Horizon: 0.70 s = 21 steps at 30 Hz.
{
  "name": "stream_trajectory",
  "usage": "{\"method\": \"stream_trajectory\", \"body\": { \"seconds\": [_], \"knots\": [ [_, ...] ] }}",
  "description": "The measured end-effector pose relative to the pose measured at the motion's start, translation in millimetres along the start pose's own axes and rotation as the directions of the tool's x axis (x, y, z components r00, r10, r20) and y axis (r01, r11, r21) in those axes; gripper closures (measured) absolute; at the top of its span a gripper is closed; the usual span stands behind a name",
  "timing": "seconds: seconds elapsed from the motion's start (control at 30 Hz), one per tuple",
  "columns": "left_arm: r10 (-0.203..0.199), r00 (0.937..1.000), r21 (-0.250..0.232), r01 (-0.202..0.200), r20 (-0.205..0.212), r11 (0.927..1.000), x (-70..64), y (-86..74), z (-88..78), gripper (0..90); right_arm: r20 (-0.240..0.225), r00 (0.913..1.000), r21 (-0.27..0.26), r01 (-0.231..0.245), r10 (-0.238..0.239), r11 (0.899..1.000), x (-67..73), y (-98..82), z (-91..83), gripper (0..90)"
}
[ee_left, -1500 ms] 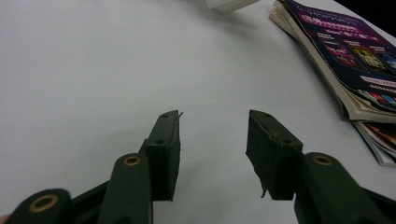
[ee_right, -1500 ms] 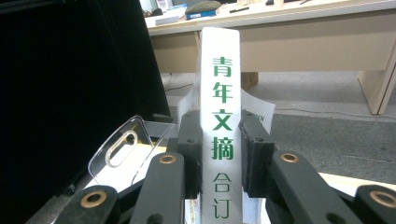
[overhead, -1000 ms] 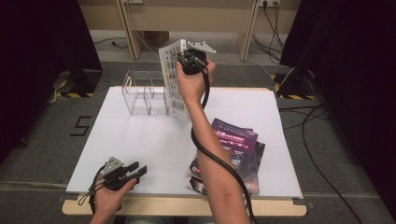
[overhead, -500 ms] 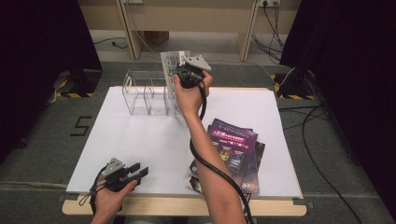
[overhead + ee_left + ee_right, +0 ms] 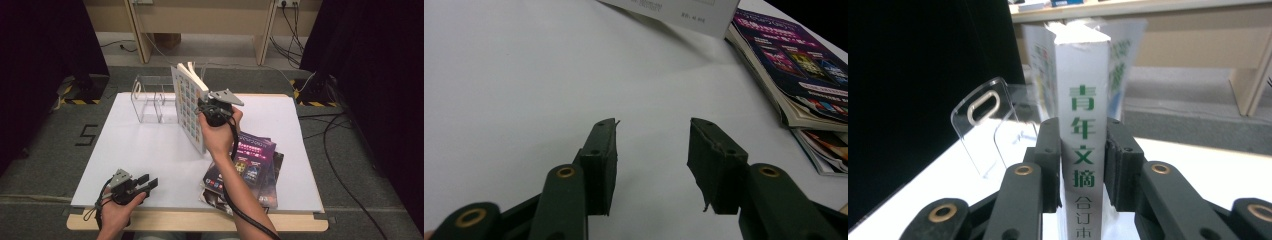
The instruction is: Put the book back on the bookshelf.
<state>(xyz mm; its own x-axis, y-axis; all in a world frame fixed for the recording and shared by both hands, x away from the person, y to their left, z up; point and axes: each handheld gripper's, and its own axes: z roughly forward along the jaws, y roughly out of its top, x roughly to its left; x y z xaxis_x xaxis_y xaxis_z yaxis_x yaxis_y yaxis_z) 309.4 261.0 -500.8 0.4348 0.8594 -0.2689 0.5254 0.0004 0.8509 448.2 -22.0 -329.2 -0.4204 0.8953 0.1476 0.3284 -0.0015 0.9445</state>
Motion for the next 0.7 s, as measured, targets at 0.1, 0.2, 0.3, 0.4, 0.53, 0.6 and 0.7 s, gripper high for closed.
{"method": "stream_trajectory", "body": {
  "seconds": [0.1,0.2,0.3,0.4,0.53,0.6,0.7],
  "knots": [
    [-0.003,1.0,0.001,0.003,0.0,1.0,0.5,-0.1,0.1,54.2,0.001,0.9999,0.013,0.013,-0.013,1.0,-0.7,-7.3,-8.1,72.0],
    [-0.007,1.0,0.002,0.007,0.004,1.0,-0.2,-0.3,0.1,54.2,0.002,0.9996,0.025,0.029,-0.03,0.999,0.0,-9.8,-11.8,71.2],
    [-0.007,1.0,0.0,0.007,0.005,1.0,-0.6,-0.3,-0.2,54.2,-0.009,0.9989,0.019,0.046,-0.046,0.999,1.7,-7.0,-13.5,68.1],
    [-0.01,0.9999,0.0,0.01,0.006,1.0,-0.2,-0.4,-0.3,54.2,-0.009,0.9971,0.023,0.076,-0.075,0.997,4.2,-1.6,-13.1,65.7],
    [-0.01,0.9999,0.002,0.01,0.009,0.9999,0.1,-0.6,-0.2,54.2,-0.015,0.9976,0.037,0.068,-0.068,0.997,2.5,5.9,-9.0,62.0],
    [-0.013,0.9999,0.002,0.013,0.01,0.9999,0.0,-0.6,-0.1,54.2,-0.025,0.9979,0.053,0.061,-0.06,0.997,1.7,8.7,-4.8,60.7],
    [-0.011,0.9999,0.001,0.011,0.009,0.9999,-0.1,-0.4,-0.3,54.2,-0.024,0.998,0.064,0.06,-0.059,0.996,2.3,10.7,-1.4,60.7]
  ]
}}
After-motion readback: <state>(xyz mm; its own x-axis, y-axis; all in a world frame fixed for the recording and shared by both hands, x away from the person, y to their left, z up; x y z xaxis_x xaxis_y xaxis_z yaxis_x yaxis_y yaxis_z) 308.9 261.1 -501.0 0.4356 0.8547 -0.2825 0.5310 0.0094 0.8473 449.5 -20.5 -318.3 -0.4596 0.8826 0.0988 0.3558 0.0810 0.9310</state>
